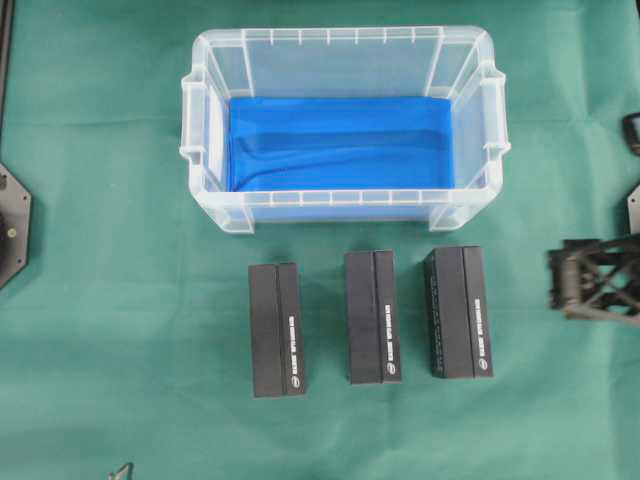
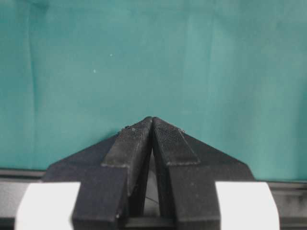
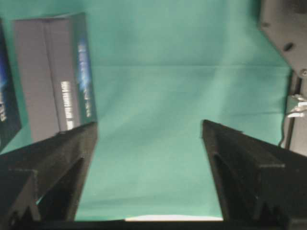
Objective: Take the box out of the case with the right arm.
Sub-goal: 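Open the right gripper and withdraw it to the right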
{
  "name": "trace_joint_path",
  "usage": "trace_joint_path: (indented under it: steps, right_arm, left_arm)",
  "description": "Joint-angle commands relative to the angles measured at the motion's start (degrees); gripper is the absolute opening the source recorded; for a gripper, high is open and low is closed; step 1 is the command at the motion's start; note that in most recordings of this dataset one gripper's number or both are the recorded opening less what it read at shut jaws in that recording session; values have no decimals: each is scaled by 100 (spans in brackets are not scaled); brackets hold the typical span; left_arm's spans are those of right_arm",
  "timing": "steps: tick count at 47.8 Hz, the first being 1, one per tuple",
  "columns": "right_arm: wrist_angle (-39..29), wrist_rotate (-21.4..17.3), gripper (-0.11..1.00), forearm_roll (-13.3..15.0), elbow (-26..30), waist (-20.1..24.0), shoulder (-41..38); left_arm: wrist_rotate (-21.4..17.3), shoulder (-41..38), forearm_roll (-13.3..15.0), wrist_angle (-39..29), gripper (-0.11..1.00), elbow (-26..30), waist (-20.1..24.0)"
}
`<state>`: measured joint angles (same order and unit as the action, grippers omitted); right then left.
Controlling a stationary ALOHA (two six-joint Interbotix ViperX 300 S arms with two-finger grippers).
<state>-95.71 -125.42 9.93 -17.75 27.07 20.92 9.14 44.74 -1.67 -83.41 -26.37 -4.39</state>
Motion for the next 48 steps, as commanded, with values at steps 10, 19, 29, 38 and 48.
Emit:
trace_joint_path:
  steps: [10,19,29,38,48]
  right_arm:
    - [-70,-79,85,0,-229,105,396]
    - [-70,-18,84,70,-246,70,422]
    - [-53,334,85,158,-308,-264,536]
    - [-35,1063,85,272,-431,-976,756]
    - [70,2197,85,360,-501,-2039,949]
  left_arm:
    - [-9,-18,-18,9,0,141,0]
    - [-9,-18,-18,9,0,132,0]
    - [-9,-18,-18,9,0,123,0]
    - [-9,-18,-18,9,0,123,0]
    - [-9,-18,-18,9,0,123,0]
